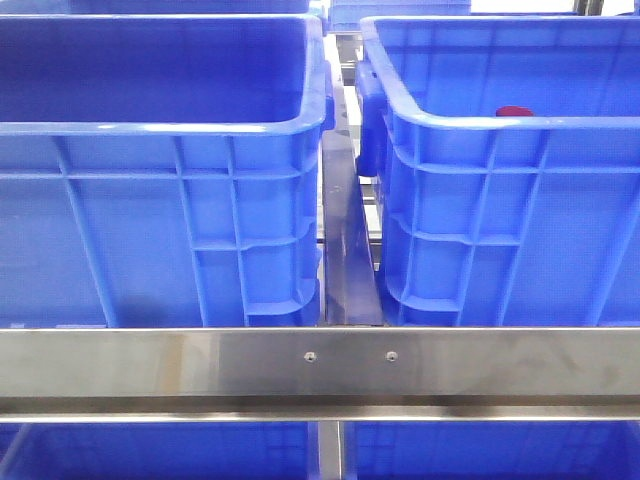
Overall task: Pick red and yellow buttons and place in box
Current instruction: 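Grasp the yellow button with the right gripper, release with the left, then lower the yellow button with the right gripper into the bin beside the red one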
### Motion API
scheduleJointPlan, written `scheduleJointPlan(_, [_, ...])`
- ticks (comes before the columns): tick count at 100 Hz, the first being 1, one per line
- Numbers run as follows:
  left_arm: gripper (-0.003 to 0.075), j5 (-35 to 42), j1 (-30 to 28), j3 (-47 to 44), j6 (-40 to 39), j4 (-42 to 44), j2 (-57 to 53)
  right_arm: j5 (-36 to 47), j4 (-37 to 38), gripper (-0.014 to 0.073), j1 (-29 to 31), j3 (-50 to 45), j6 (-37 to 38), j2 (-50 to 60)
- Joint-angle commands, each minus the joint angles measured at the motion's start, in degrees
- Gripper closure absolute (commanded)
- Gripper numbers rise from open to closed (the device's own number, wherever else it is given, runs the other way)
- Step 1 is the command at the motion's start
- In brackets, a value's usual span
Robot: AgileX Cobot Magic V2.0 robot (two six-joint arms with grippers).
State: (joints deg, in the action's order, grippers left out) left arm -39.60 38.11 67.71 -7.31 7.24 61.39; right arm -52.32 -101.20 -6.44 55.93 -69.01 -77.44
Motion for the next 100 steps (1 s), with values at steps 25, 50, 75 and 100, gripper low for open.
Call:
scheduleJointPlan(25, [0.0120,5.30,-18.92,-2.14,-1.01,0.39,-6.24,-2.35,1.15,0.0358,11.10,2.05,-0.91,7.12])
scheduleJointPlan(50, [0.0120,13.42,-26.73,-15.50,-3.00,0.30,-16.06,-1.90,4.02,0.0358,17.14,2.05,-0.91,7.85])
scheduleJointPlan(75, [0.0128,16.46,-32.12,-26.41,-4.02,0.40,-26.43,2.14,7.94,0.0358,21.02,2.05,-0.93,7.85])
scheduleJointPlan(100, [0.0436,16.55,-33.04,-29.50,-4.02,0.40,-31.60,17.86,10.14,0.0358,21.63,2.05,-8.78,7.70])
